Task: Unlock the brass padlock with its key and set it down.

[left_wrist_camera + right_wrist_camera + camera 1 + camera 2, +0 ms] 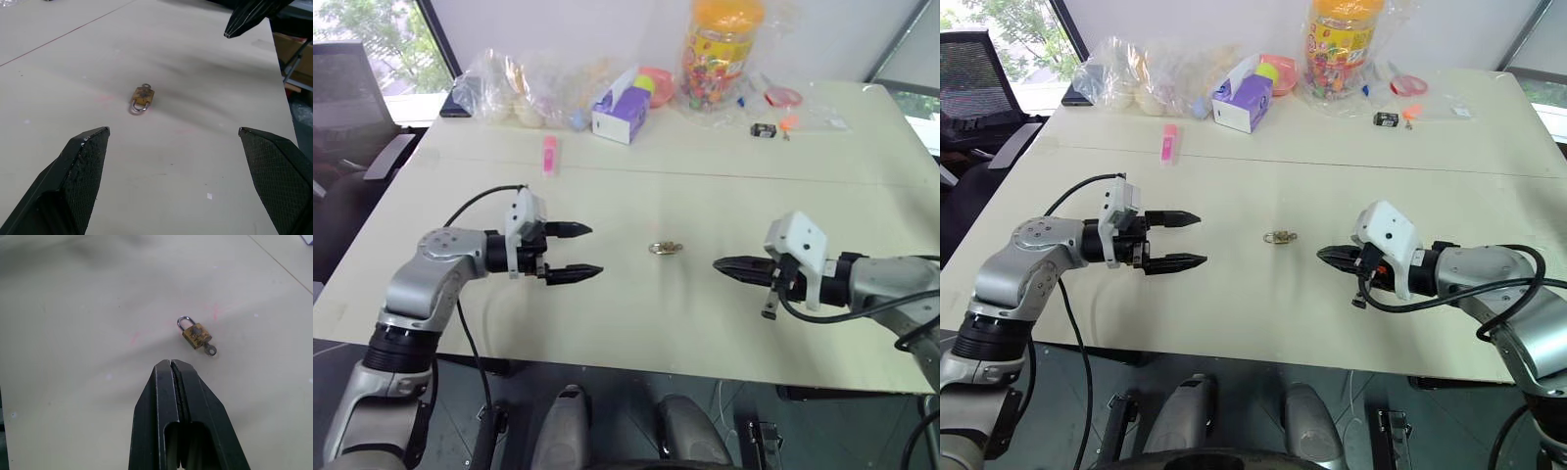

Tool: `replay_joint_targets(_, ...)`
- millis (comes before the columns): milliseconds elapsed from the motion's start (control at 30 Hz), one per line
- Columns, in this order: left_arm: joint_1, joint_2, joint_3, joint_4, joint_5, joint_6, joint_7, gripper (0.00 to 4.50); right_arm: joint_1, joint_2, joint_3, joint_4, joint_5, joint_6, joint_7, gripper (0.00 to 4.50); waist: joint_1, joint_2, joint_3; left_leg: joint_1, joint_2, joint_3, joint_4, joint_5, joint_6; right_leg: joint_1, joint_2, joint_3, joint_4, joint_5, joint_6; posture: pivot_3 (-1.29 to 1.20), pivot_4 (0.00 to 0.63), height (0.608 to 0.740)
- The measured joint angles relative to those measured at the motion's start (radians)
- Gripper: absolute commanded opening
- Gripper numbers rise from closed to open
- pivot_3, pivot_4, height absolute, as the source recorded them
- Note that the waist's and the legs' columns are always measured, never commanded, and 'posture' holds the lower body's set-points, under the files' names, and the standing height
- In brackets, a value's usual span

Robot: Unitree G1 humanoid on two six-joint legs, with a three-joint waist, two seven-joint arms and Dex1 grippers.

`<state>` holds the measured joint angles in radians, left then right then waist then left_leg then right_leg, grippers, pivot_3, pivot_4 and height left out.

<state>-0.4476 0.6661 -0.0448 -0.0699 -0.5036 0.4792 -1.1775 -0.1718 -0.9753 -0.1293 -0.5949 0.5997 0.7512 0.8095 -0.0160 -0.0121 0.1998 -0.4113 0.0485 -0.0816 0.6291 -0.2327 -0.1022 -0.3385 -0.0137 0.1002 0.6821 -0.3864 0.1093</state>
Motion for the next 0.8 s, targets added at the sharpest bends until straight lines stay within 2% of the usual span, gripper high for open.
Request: replay_joint_targets(800, 0.004, 0.008, 0.0, 0.0, 0.008, -0.004, -0.02, 4.43, -0.055, 0.006, 0.049, 0.063, -0.067, -0.041, 0.062, 0.0, 0.0, 0.0, 0.0, 0.0, 0.0, 0.0, 0.0, 0.0, 0.0, 0.0, 0.0, 0.0, 0.0, 0.0, 0.0, 0.0, 0.15, 0.74)
